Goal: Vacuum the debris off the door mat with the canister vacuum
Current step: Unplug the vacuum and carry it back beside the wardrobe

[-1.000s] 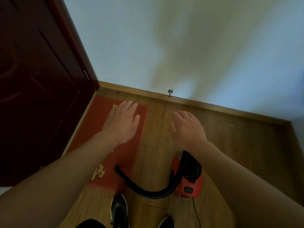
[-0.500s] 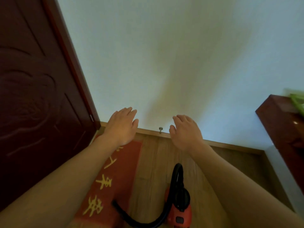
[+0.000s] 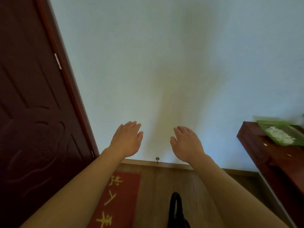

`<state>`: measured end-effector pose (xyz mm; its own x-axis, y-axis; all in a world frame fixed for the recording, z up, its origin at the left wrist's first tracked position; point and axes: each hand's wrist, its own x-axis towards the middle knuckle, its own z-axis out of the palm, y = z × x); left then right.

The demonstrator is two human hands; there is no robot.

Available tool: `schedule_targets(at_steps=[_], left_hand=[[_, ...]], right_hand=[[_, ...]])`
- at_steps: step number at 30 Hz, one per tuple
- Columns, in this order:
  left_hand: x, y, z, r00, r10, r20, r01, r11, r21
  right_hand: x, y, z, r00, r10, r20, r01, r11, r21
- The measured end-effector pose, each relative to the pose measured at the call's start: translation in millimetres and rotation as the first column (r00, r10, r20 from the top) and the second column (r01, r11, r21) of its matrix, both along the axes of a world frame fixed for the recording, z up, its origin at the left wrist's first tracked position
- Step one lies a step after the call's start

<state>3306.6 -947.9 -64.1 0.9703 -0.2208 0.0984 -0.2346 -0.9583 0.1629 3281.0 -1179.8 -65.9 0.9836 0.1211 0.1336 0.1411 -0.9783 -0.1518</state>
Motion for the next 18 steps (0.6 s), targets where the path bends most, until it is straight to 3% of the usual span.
schedule_targets(at_steps=[10,18], left_hand=[[-26.9,-34.8,56.2,0.999,-0.031,-0.012,0.031,1.000,-0.001],[-22.1,-57.5,60.6,0.986,-0.164,-0.016,0.164,0.986,-0.008]], right_hand=[[-25.2,-21.4,46.6,1.000,-0.028,0.006,0.029,0.999,-0.021],[-49.5,-34.8,50.7,0.988,-0.148,0.030,0.149,0.989,-0.009]])
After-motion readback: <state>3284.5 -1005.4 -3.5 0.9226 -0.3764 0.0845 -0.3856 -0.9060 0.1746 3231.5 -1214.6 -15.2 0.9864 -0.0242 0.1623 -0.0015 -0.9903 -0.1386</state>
